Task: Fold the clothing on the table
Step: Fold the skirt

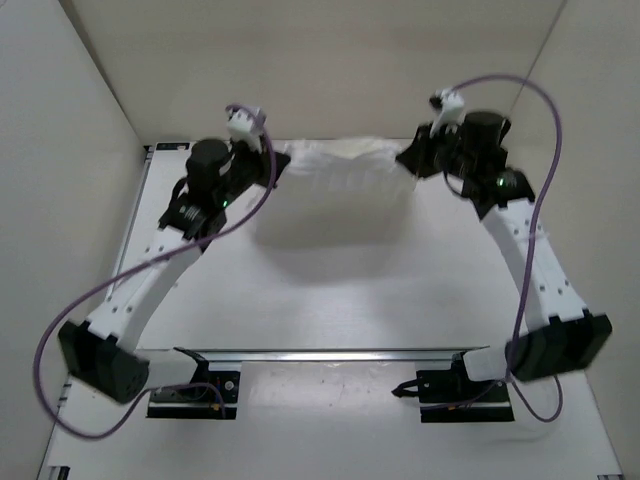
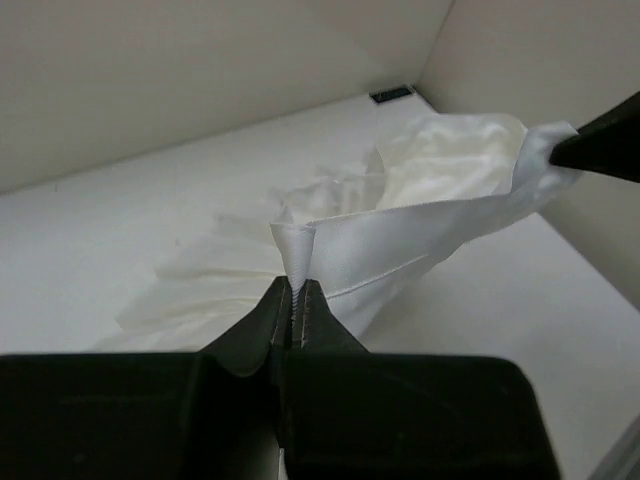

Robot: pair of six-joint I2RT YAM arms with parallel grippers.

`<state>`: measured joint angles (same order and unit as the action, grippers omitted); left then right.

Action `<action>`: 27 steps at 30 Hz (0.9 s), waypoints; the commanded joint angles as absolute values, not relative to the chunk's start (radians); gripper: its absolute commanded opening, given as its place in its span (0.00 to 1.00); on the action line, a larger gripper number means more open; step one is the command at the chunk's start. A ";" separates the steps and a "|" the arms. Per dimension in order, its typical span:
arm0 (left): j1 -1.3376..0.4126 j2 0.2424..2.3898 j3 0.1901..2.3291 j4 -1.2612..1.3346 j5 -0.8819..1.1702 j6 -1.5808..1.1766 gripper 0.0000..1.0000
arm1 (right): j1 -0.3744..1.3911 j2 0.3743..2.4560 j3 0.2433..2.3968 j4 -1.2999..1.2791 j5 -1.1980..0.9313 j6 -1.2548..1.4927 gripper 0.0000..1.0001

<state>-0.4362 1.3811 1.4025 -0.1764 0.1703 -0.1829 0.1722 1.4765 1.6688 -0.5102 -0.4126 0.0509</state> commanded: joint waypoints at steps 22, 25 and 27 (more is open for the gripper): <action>-0.264 1.498 1.195 -0.155 0.241 -0.270 0.00 | 0.166 1.555 1.434 -0.379 -0.525 0.112 0.00; -0.233 1.681 1.455 -0.234 0.285 -0.258 0.00 | 0.149 1.735 1.742 -0.460 -0.496 0.062 0.00; -0.218 1.811 1.729 -0.319 0.301 -0.235 0.00 | 0.143 1.869 2.028 -0.529 -0.457 0.035 0.00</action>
<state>-0.2611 1.7473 1.4521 -0.2451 0.2932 -0.2779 0.1677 1.8091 1.7397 -0.5037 -0.5335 0.1143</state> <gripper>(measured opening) 0.104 0.020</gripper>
